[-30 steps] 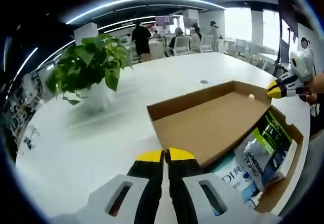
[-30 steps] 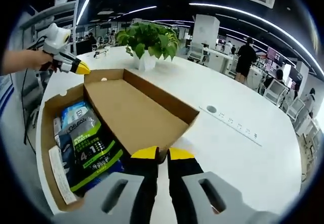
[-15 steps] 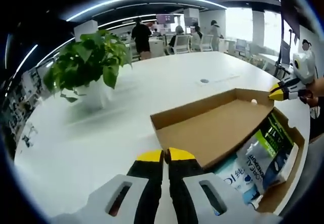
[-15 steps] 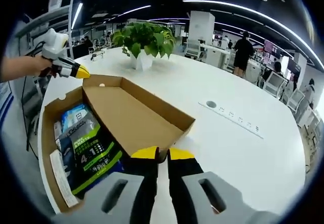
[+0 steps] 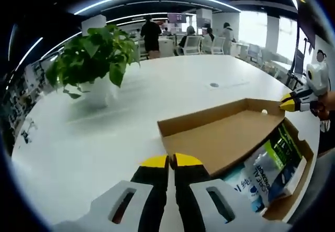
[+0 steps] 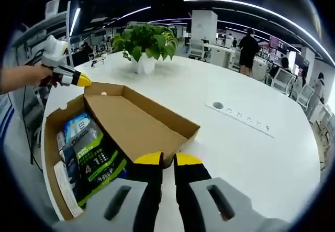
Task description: Operate the shoe box by opening the lid, removing the specified soft item, and placing it in the target area until the item is outside and the box remains undamaged.
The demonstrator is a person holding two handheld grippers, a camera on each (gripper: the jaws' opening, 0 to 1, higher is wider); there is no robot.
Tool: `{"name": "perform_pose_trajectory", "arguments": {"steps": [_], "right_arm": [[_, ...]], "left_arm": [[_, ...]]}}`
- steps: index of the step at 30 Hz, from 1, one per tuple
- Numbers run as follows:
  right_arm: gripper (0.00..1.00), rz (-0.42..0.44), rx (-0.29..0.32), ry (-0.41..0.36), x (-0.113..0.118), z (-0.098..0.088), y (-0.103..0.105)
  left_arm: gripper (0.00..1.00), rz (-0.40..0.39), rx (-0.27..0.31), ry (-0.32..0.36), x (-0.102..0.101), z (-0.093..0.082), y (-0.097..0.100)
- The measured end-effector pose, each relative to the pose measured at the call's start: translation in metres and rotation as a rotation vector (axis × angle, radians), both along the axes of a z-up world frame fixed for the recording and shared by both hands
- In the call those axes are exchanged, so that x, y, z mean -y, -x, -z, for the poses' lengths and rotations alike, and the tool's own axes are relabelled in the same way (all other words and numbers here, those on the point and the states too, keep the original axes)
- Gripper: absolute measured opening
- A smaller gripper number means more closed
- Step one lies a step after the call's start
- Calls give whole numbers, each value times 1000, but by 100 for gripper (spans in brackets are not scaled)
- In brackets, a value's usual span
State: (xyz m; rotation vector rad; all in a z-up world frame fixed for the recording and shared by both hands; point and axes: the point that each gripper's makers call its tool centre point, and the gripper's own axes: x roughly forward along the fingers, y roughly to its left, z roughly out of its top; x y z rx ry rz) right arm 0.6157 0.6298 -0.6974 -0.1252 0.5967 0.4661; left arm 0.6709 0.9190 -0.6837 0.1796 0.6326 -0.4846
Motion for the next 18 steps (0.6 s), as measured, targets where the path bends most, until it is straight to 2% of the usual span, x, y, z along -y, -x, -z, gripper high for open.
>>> {"name": "perform_pose_trajectory", "arguments": {"steps": [5, 8, 13, 18], "right_arm": [[7, -2, -4, -12, 0, -2, 4], [8, -4, -3, -11, 1, -4, 8], [13, -11, 9, -20, 1, -12, 17], [17, -23, 15, -28, 1, -18, 26]], "left_arm": [[1, 2, -8, -4, -1, -1, 5], [5, 25, -12, -31, 1, -1, 13], [12, 34, -8, -48, 2, -5, 24], [13, 38, -19, -49, 5, -8, 39]]}}
